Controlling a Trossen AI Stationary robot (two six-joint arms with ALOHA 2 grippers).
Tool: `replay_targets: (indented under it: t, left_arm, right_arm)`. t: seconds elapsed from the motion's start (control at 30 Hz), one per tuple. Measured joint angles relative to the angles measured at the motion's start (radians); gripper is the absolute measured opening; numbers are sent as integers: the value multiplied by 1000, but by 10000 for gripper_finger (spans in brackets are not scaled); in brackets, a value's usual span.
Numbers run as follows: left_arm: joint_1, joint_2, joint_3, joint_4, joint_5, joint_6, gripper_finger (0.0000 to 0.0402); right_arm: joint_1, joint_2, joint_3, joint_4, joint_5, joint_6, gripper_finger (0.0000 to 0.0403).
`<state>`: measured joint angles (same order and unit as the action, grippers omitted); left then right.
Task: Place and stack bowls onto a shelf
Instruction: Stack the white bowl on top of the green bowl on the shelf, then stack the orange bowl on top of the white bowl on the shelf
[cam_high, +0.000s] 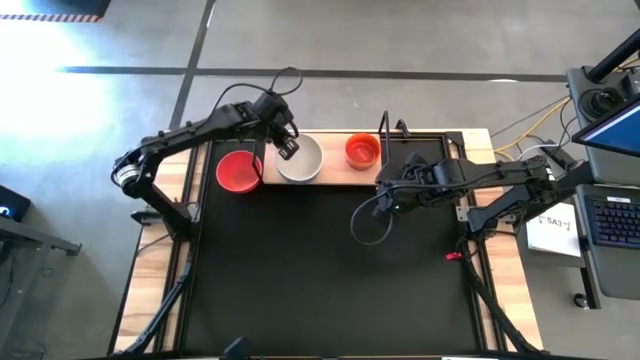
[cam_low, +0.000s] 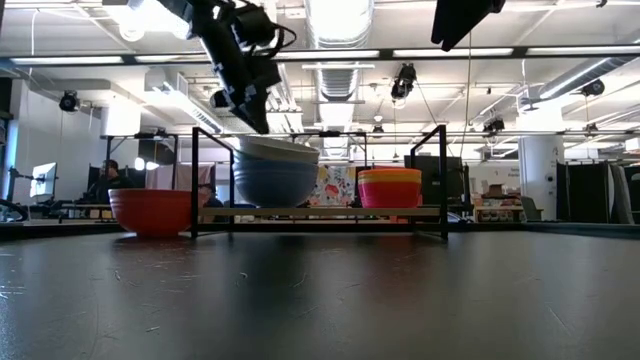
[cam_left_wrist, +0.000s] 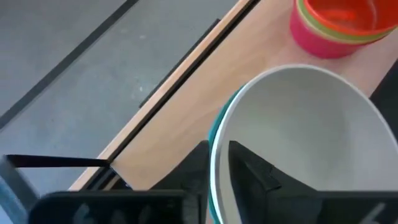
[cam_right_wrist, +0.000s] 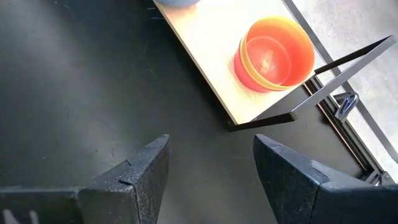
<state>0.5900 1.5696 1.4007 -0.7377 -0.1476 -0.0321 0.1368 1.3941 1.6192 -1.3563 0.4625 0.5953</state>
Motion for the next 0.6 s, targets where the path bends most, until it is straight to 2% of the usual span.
replay_targets:
  t: [0.17, 0.3, 0.47, 0.6]
  left_arm:
    - [-1, 0, 86, -110, -1, 5, 76]
    - [-14, -10, 127, -261, -2, 13, 85]
    - [-56, -92, 90, -356, -2, -17, 86]
    - [-117, -214, 13, -362, 1, -74, 86]
  right_arm:
    - [0, 0, 0, 0, 0, 0, 219]
    - [0, 0, 0, -1, 0, 10, 219]
    - [0, 0, -1, -17, 0, 7, 219]
    - [0, 1, -6, -50, 0, 6, 219]
